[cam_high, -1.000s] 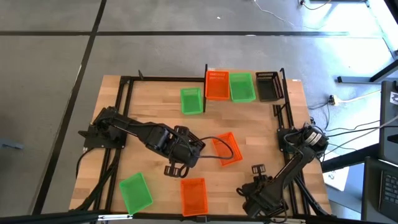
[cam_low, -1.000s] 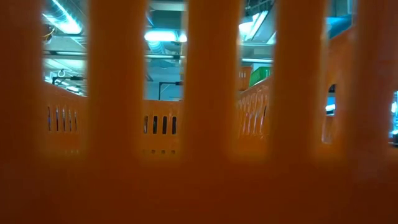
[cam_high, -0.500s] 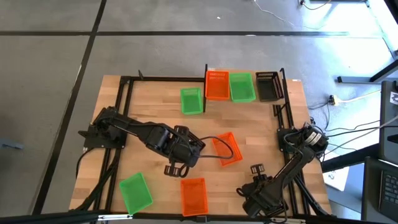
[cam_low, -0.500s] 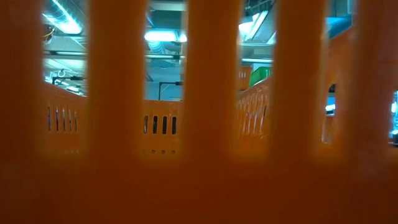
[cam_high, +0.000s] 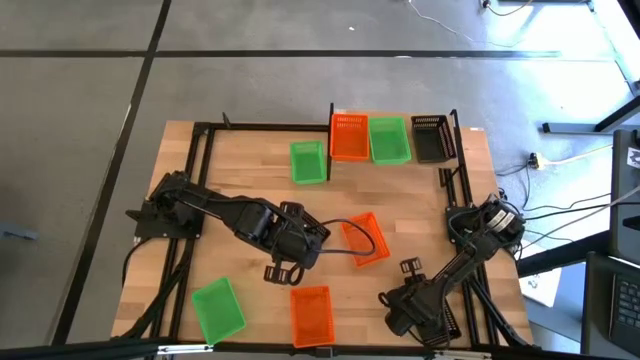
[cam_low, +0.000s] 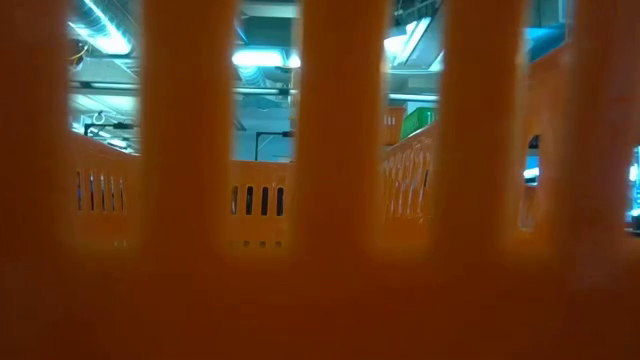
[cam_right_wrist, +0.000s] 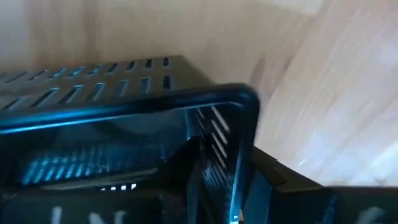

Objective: Stack baskets on shelf by color
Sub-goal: Stack the bottom black bin on top of the black bin on the shelf

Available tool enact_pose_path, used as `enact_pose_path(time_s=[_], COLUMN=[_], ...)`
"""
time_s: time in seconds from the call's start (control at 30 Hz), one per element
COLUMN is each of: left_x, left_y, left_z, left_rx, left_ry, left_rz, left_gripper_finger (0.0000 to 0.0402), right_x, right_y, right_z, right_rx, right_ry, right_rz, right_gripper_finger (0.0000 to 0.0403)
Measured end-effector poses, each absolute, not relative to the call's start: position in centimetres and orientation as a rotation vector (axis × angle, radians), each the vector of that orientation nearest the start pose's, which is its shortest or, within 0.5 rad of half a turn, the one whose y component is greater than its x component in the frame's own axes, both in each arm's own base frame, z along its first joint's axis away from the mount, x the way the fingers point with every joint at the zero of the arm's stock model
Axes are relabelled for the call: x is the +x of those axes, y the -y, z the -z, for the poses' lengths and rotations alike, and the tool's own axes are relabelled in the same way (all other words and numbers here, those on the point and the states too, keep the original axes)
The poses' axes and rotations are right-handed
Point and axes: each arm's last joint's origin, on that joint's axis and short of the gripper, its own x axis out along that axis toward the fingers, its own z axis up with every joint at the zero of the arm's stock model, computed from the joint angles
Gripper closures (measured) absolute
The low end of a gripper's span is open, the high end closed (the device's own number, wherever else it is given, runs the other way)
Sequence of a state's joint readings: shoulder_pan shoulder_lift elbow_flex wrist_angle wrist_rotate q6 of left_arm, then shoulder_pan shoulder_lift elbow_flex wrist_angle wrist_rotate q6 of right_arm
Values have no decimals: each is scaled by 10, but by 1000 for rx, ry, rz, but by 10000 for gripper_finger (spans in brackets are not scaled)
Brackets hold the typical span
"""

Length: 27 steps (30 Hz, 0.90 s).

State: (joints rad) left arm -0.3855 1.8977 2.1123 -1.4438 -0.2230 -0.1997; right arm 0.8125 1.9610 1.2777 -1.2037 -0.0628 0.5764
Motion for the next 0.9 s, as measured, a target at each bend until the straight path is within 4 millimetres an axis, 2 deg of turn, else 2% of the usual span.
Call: enact_pose_path(time_s=[0.1,0.2,0.4,0.5,0.67,0.9], left_x=[339,339,339,339,341,343], left_y=[131,131,131,131,130,129], left_z=[-374,-374,-374,-374,-375,-376], left_rx=[193,193,192,192,243,310], left_ry=[-1176,-1176,-1176,-1176,-1149,-1118], left_rz=[24,24,23,23,-9,-12], left_gripper_finger=[347,347,347,347,347,347], right_x=[219,223,232,237,240,246], right_y=[-230,-229,-232,-234,-232,-234], right_z=[-146,-148,-163,-180,-219,-265], right_rx=[-272,-252,-225,-262,-299,-117], right_ry=[-1855,-1851,-1813,-1772,-1715,-1479], right_rz=[-51,-52,4,68,295,396], right_gripper_finger=[341,386,400,401,402,403])
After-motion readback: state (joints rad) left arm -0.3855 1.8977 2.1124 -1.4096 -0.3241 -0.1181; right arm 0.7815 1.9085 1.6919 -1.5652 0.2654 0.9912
